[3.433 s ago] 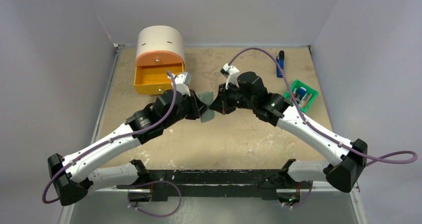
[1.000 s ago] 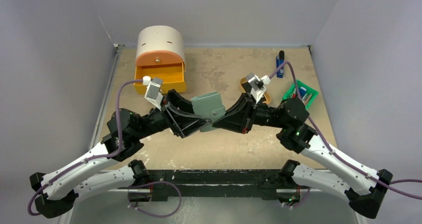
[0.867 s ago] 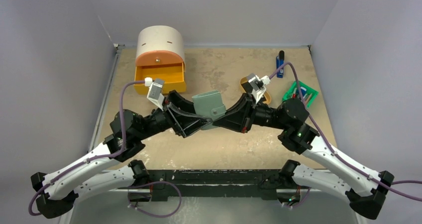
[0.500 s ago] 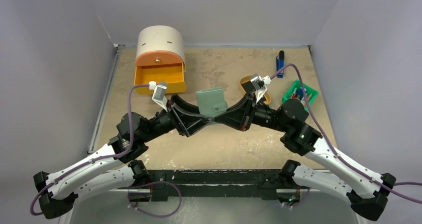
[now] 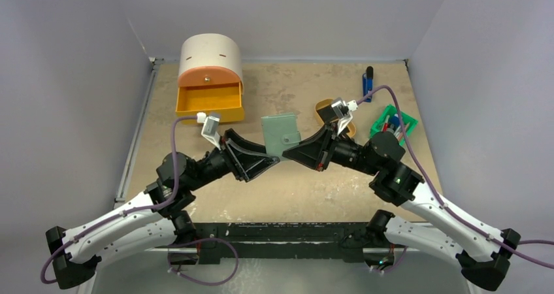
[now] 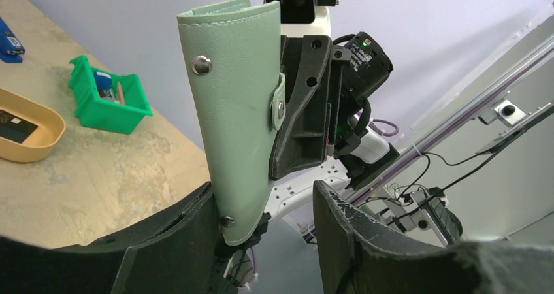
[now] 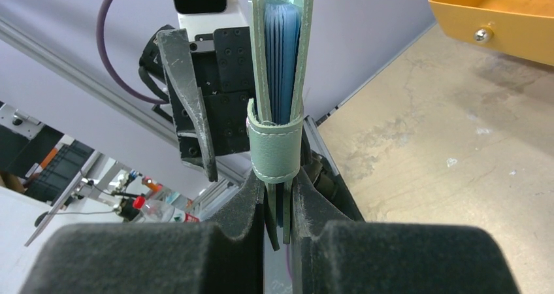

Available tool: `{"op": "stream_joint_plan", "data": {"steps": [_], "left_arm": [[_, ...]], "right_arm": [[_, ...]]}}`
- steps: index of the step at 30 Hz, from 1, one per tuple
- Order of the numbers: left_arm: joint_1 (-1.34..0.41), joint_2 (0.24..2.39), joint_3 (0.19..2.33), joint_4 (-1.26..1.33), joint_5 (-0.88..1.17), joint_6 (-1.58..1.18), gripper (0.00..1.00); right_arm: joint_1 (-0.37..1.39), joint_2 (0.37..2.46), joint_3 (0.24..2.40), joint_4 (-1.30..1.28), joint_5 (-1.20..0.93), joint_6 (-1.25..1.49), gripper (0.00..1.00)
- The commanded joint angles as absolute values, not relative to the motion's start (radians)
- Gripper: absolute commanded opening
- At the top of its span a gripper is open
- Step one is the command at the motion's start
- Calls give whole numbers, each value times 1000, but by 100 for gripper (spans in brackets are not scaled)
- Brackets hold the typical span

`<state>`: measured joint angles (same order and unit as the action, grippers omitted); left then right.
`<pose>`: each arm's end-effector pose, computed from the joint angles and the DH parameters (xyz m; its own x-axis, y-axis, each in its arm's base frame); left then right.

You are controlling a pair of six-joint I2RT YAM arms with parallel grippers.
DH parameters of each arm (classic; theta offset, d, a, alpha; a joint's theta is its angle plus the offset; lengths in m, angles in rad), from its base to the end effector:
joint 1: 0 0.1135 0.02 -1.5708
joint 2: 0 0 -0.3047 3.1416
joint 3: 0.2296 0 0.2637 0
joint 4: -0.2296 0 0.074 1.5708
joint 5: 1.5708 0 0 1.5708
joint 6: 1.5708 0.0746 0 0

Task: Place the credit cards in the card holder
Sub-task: Place the card holder at the center of the board.

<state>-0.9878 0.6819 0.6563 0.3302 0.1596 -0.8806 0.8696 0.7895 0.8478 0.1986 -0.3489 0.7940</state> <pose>0.0906 -0.1589 0.4032 -0.5948 -0.4809 -0.6441 0.7052 0.0724 -0.7053 0.1080 0.1675 0.4413 -0.5493 0.3883 -0.7399 -0.7698 0.1094 0.6289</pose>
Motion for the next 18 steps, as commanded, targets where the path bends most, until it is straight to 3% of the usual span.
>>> {"op": "stream_joint_plan", "data": {"steps": [1,8,11,15,18], "left_arm": [[-988,642,662,343,112,-879,53],[-988,607,651,333,54,-869,53],[-989,629,643,381,85,-889,48],[-989,669,640,439,135,-908,29],[-989,681,642,449,147,-914,31]], "right_arm": [[864,770,839,292,-313,803,0],[864,760,799,358,-339,824,0],[865,764,784,399,-347,839,0],[865,780,781,425,-356,849,0],[865,784,777,435,-359,856,0]]}}
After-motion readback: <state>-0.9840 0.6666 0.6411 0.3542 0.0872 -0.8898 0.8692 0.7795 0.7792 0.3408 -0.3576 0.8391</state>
